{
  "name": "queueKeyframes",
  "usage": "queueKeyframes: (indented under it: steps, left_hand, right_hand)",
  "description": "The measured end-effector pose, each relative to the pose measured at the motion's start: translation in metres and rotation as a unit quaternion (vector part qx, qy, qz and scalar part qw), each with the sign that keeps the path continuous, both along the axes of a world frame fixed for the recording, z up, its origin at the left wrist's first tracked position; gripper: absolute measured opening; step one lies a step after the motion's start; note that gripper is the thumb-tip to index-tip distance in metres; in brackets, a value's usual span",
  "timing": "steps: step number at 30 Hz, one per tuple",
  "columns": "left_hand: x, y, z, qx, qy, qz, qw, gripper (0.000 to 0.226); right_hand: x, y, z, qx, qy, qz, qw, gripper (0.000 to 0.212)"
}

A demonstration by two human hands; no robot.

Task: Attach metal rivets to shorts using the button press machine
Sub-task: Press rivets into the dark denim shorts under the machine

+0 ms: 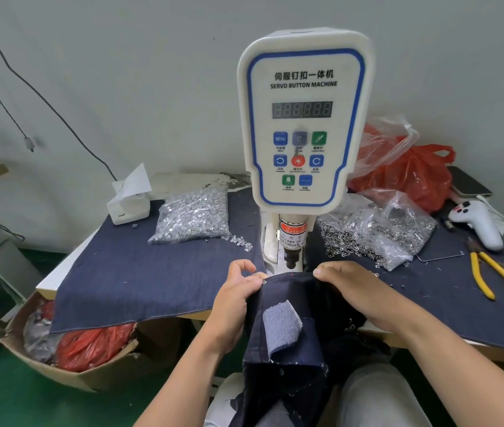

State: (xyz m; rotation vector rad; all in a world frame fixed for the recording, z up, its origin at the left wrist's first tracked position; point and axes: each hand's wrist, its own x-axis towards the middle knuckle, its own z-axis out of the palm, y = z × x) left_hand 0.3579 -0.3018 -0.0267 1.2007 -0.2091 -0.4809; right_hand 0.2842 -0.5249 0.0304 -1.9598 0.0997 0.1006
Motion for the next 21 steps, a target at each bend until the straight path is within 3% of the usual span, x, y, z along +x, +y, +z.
queueKeyframes:
  steps: [21]
  left_hand:
    - [0.0048, 0.0033, -0.0069, -0.012, -0.006, -0.027, 1.000, 0.027]
  right_hand:
    - [0.0039, -0.0023, -0.0051, -0.007, 0.010, 0.001, 1.000, 0.034]
